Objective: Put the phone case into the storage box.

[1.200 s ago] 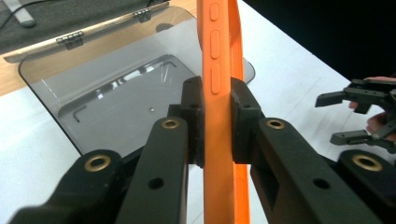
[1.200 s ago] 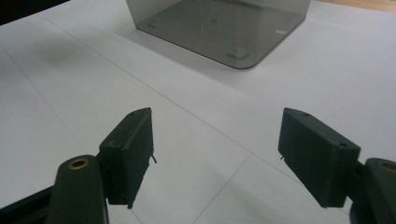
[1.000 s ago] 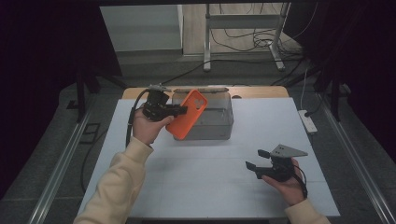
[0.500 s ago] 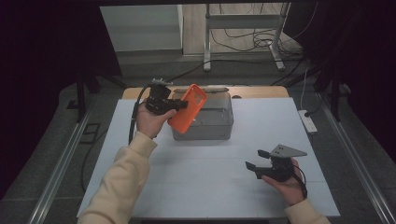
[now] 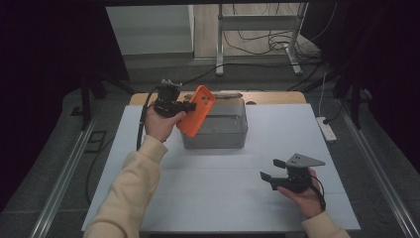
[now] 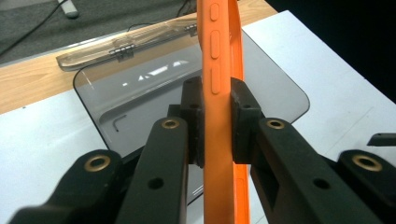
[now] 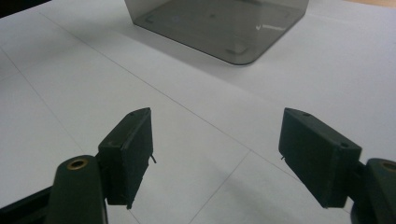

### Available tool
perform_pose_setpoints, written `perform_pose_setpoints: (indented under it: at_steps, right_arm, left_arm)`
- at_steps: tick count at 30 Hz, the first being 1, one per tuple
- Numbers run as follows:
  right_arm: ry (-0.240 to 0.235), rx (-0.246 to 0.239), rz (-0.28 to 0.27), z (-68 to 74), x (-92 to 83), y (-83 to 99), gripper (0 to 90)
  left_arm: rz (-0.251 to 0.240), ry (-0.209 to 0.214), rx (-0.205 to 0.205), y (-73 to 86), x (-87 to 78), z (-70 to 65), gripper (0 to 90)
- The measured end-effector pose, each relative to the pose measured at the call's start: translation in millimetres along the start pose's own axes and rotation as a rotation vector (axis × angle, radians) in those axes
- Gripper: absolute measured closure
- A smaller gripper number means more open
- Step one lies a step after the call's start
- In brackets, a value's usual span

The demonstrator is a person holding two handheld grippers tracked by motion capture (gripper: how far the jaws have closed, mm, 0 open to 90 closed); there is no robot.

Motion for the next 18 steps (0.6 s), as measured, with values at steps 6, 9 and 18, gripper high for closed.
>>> perform_pose_setpoints:
  at_steps: [6,9,18]
  right_arm:
    - [0.0,-0.001,-0.001,-0.1,-0.1,-0.1,26.6]
    - [0.0,-0.001,0.001,-0.5,0.1,0.3,26.5]
    - [0.004,0.0,0.002,-1.5,-0.1,0.8,26.4]
  left_arm:
    - [0.002,-0.023,-0.01,-3.9,4.0,4.0,79.3]
    - [0.004,-0.031,-0.019,-5.0,6.9,7.0,79.3]
    - [0.014,-0.058,-0.046,-4.6,15.0,15.9,79.3]
Point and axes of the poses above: each handheld gripper's, and its own axes: x roughly forward along the jaws, y roughly out of its underside, z roughly to its left, the point moved 10 cm from there along x, roughly forward along the jaws, and after that the axes turned 4 degrees about -x, right-handed, at the moved point
